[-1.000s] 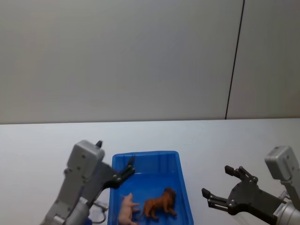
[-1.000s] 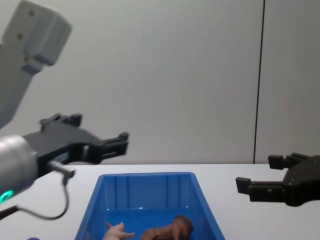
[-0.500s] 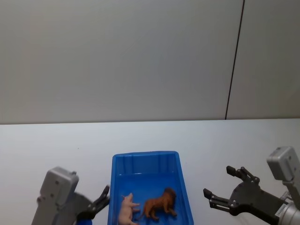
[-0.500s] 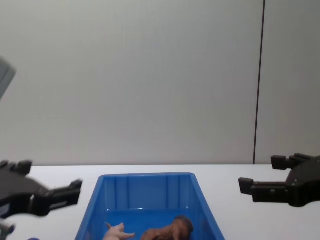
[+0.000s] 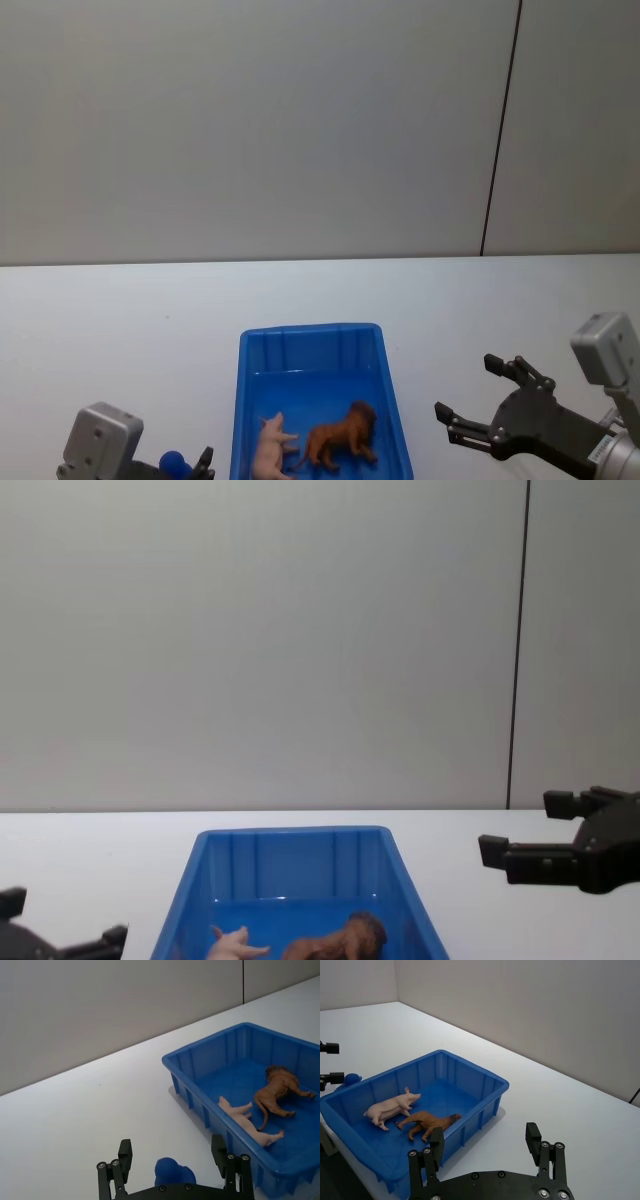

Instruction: Pick up the two dolls from the table and place them into the box.

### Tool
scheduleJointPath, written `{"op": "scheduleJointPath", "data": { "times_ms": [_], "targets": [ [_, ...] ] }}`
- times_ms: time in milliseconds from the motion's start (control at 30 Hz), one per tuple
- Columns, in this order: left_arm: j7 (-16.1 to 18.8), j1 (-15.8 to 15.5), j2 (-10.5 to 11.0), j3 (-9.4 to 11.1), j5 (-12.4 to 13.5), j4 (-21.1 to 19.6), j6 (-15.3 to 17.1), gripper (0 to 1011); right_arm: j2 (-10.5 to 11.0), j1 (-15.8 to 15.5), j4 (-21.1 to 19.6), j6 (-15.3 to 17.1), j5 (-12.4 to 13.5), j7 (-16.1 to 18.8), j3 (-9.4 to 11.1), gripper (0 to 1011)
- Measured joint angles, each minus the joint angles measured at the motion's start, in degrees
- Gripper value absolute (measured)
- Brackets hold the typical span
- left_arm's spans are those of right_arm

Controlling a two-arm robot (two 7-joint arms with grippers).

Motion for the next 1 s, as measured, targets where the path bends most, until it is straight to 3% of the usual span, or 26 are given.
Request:
{"op": "scheduleJointPath", "data": {
  "times_ms": [400, 700, 867, 1000],
  "targets": [
    [-3.7, -0.94, -1.82, -0.03, -0.43, 4.73, -0.53, 1001, 0.05, -0.04, 0.0, 0.0, 0.02, 0.0, 0.0, 1001],
    [-6.43, -2.25, -3.31, -0.03, 0.07, 8.0, 0.96, 996, 0.05, -0.04, 0.0, 0.0, 0.02, 0.01, 0.0, 1001],
    [-7.17, -2.68, -3.75, -0.08, 0.47, 8.9, 1.91, 907, 0.05, -0.04, 0.0, 0.0, 0.02, 0.01, 0.0, 1001],
    [-7.64, -3.08, -4.14, -0.2, 0.98, 9.6, 2.72, 771, 0.05, -0.03, 0.0, 0.0, 0.02, 0.01, 0.0, 1001]
  ]
}}
